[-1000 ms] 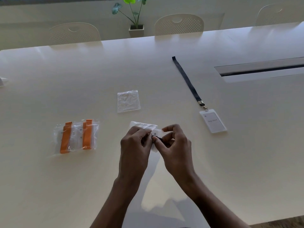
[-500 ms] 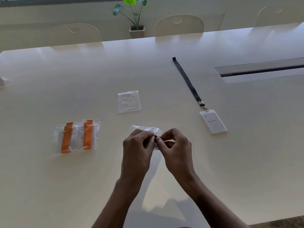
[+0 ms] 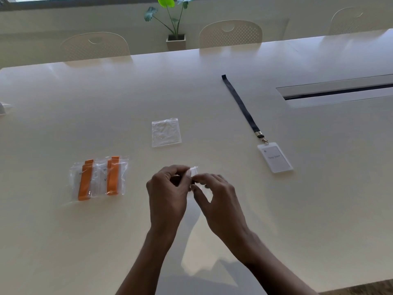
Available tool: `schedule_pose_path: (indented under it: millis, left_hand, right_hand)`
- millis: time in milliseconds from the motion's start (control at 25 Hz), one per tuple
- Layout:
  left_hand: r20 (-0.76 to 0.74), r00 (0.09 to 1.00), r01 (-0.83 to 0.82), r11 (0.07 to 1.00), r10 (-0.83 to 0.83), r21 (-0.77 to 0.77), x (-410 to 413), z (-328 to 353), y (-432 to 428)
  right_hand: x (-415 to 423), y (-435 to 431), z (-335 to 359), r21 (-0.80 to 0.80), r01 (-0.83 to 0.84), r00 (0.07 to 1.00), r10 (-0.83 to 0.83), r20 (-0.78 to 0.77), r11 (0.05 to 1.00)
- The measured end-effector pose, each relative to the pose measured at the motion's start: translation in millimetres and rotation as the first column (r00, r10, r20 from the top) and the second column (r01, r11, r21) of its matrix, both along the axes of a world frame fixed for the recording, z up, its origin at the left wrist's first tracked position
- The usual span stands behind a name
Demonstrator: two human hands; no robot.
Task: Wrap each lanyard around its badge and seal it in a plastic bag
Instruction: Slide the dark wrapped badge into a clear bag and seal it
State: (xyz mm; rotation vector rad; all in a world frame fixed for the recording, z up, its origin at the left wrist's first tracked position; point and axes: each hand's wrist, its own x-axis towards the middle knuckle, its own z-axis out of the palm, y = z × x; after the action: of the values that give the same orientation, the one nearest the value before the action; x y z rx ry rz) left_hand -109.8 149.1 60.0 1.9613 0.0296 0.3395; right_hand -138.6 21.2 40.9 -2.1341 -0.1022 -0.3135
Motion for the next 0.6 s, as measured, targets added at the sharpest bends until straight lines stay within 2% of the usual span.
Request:
schedule_pose_path:
  millis: [80,200,280,440,480,600]
  left_hand:
    - [-0.062,0.996,-0.071,0.988,0.062,-0.138,5,-1,5]
    - [-0.139,0.989,-0.093,0.961,0.057,-0.262,10,-2,9]
    - [-0.144,0.99,-0.031,0.967,-0.006,-0.255,10,-2,12]
    - [-0.179,0.981,0.062,0.997,-0.069,-0.045,18,-9,26]
    - [-0.221,0.969,0.104,0.994,-0.112,-0.044,22,-11,31]
    - [-0.312,0.912,0.22,0.959,-0.267,-0.177,28,-14,40]
  right_hand:
    - [-1,-1,1,-0.108,-0.017,0.999,0.021,0.038,0.994]
    - [-1,0,1,-0.031,-0.017,0.999,0.019,0.049,0.999]
    - [2,-1,-1,0.076,0.002,0.999,-0.005,0.051,0.997]
    - [8,-9,-2,0.18,0.016,0.997,-0.03,0.075,0.984]
    - [10,-10,-2,0.183,0.007,0.996,-0.022,0.082,0.983]
    - [13,-14,-1,0.181,-0.028,0.995,0.011,0.095,0.983]
